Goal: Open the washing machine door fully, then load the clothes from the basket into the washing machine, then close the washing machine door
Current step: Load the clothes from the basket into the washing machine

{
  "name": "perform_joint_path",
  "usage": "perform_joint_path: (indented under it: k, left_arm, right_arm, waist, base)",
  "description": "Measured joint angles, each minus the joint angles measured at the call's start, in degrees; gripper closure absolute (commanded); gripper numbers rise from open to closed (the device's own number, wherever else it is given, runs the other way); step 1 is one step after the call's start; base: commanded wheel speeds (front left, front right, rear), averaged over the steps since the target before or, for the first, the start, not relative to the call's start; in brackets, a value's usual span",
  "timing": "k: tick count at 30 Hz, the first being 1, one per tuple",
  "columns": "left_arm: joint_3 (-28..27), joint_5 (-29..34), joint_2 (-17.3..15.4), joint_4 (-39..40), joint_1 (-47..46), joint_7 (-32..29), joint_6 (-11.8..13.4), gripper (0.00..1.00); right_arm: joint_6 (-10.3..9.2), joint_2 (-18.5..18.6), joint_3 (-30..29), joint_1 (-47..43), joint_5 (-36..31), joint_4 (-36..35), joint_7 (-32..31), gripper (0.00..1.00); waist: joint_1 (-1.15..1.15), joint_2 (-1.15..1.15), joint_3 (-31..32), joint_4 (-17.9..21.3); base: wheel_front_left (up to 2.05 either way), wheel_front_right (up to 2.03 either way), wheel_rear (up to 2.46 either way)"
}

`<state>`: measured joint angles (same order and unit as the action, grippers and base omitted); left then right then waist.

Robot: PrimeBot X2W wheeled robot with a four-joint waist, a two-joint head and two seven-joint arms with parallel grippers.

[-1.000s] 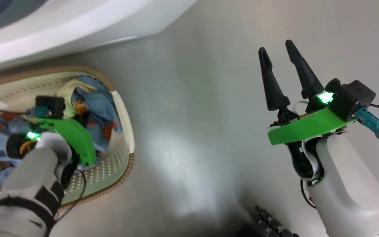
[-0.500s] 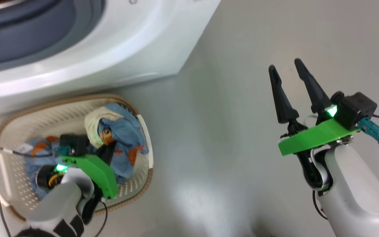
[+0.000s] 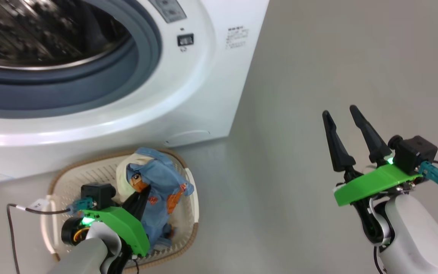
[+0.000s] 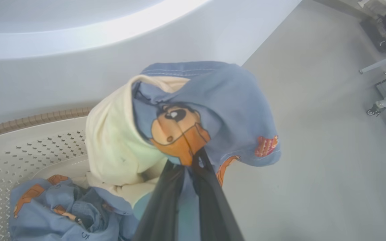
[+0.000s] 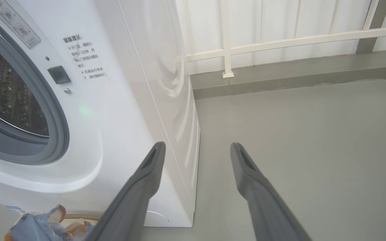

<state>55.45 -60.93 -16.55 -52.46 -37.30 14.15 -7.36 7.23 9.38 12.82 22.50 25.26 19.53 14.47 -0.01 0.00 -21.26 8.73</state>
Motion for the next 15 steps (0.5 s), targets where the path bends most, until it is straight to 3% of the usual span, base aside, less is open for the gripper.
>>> perform_joint_path:
  k: [6, 15]
  left_arm:
    - [-5.7, 4.1, -0.1, 6.3, 2.3, 0.1, 0.2, 1.0]
    - [-13.0, 11.0, 0.0, 16.4, 10.3, 0.1, 2.7, 1.0]
  right_arm:
    - [0.0, 1.0, 0.1, -2.3, 0.4, 0.8, 0.0, 0.0]
    - [0.0, 2.7, 0.6, -5.6, 2.6, 1.8, 0.0, 0.0]
  waist:
    - [0.0, 0.0, 4.8, -2.0]
    - [0.0, 0.0, 11.5, -4.8]
  base:
    - [0.0, 0.0, 0.0]
    - [0.0, 0.0, 0.0]
